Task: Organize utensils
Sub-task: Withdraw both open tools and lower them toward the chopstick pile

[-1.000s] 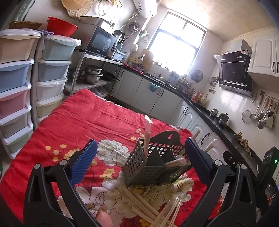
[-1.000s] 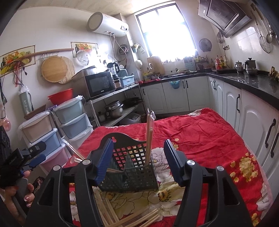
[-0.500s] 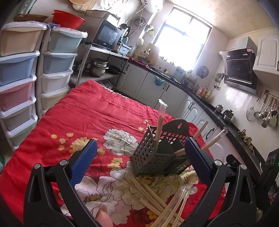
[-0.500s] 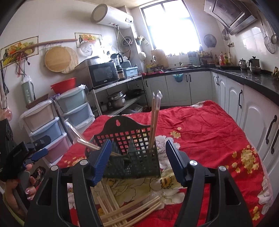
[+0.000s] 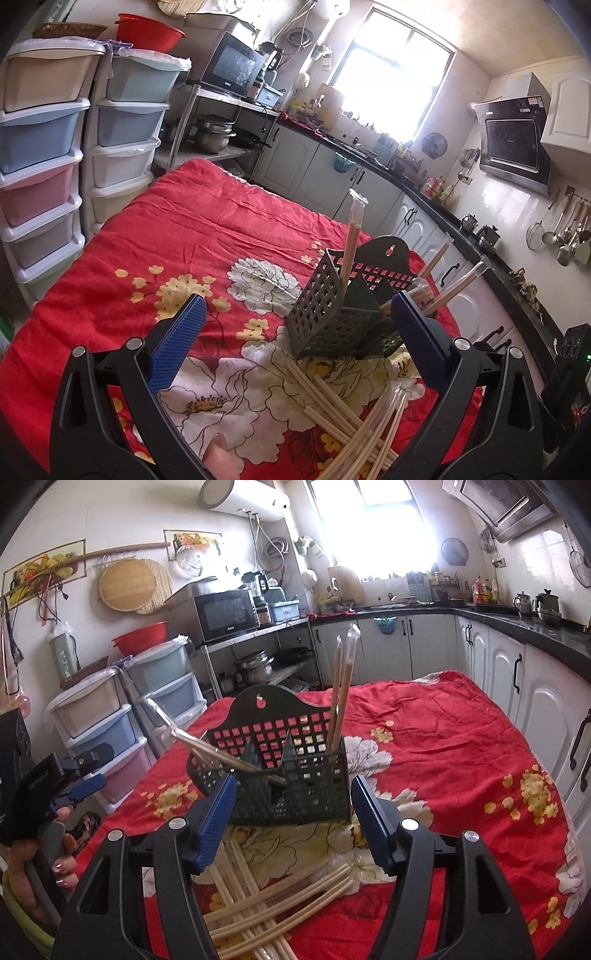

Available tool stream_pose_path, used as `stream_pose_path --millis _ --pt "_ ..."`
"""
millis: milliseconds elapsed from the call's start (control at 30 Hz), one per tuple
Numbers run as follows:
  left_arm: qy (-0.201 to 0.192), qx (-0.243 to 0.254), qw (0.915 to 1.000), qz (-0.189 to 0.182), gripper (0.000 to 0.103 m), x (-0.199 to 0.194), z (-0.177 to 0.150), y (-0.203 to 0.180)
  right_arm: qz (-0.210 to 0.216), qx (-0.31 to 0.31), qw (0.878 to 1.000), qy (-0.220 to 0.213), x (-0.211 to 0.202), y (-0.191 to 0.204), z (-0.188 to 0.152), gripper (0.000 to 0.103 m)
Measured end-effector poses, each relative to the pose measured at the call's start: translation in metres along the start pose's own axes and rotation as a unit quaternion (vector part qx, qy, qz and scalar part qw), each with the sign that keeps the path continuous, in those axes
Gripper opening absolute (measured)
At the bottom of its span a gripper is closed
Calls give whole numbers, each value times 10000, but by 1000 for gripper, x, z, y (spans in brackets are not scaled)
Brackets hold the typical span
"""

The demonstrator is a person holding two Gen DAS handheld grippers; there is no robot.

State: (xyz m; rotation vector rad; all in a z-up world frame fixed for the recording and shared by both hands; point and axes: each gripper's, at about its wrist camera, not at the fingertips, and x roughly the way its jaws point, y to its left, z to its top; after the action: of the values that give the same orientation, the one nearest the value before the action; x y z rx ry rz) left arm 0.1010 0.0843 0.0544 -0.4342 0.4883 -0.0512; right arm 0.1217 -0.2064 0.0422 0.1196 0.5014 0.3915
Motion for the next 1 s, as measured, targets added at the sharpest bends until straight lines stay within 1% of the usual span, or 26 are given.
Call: stream_pose_path --millis 367,633,1000 --pt "286 -33 9996 4 92 7 -14 2 15 -71 9997 253 3 2 -14 62" --pt "669 -65 9977 -17 92 21 -30 3 -10 -120 9987 498 6 1 -24 62" --pt "1017 -169 9947 -24 92 39 -44 6 -113 -91 9956 923 16 -7 -42 62"
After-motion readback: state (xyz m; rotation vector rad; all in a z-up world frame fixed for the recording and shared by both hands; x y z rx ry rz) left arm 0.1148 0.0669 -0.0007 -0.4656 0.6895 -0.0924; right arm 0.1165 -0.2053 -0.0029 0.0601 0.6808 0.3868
